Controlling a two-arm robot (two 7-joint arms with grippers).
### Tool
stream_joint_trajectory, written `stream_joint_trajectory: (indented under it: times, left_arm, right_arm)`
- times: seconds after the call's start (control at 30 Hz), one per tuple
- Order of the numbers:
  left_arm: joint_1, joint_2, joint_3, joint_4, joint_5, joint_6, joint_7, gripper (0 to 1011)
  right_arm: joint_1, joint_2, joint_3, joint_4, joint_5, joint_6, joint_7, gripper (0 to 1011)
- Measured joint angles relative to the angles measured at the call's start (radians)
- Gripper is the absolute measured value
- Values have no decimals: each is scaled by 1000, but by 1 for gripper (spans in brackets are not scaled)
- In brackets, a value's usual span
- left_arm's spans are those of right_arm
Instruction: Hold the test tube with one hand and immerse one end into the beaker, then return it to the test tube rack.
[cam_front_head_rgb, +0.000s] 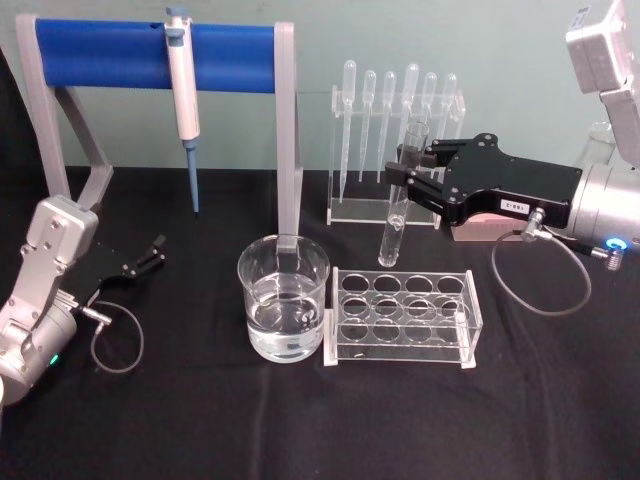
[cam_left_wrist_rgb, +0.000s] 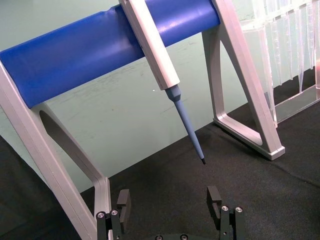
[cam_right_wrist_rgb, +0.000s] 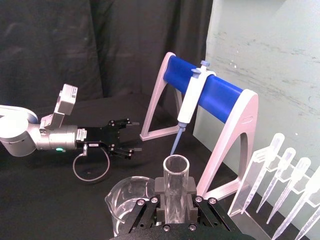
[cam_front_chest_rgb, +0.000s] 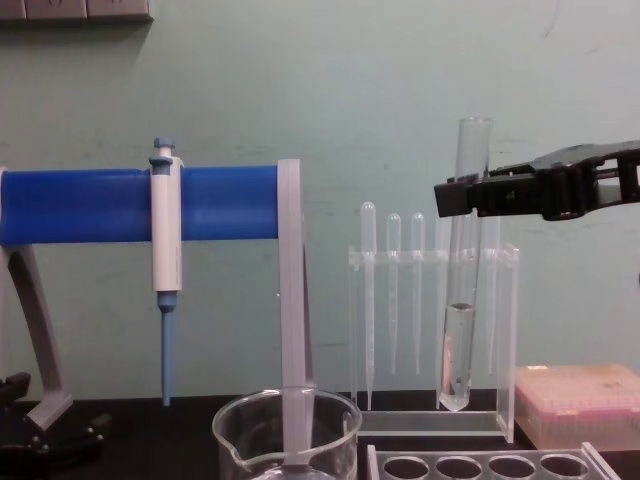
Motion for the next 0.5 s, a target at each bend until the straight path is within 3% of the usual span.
stream_joint_trajectory:
  times: [0.5]
  left_arm:
    - [0, 0, 0, 0, 0, 0, 0, 1000]
  right_arm:
    - [0, 0, 0, 0, 0, 0, 1, 241]
